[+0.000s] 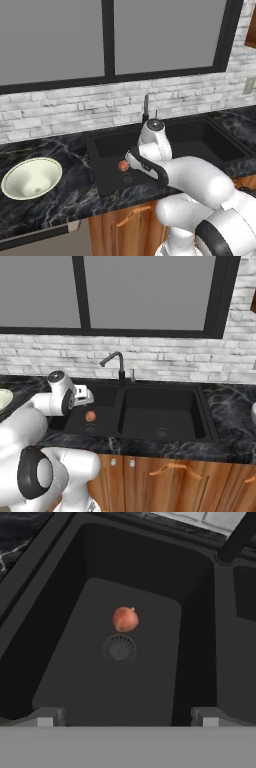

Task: Pick the limes from the cabinet and place them in one bowl. Pick the onion from the sink and place it in the other bowl.

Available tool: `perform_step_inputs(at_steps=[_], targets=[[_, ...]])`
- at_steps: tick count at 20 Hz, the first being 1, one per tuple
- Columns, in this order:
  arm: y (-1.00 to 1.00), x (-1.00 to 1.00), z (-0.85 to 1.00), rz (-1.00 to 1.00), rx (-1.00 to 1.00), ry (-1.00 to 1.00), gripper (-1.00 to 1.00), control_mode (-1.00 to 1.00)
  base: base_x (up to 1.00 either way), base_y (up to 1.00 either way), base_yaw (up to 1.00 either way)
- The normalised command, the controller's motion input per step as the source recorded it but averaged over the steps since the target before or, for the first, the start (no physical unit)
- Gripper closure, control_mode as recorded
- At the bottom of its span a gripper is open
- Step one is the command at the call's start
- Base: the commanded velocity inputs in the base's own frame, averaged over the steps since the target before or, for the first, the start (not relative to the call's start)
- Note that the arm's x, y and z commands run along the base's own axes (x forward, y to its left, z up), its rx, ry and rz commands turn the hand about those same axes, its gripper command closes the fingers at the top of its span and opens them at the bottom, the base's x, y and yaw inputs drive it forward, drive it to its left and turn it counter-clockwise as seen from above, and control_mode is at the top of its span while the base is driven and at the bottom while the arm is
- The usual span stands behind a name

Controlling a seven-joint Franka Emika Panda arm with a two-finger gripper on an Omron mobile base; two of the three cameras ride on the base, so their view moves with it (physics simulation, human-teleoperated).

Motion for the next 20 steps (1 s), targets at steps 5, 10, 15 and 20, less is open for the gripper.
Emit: perform_step_inputs(at_steps=[5,10,15,20], targets=[[0.22,0.64,-0.37,0.09,0.00,0.01,-1.00,-1.00,0.00,0.00,0.00],[0.15,0.63,-0.33,0.09,0.00,0.00,-1.00,-1.00,0.00,0.00,0.00],[0.05,0.46,-0.46,0.06,-0.01,0.01,-1.00,-1.00,0.00,0.00,0.00],[0.05,0.27,-0.23,-0.04,-0.04,0.14,-1.00,-1.00,0.00,0.00,0.00]])
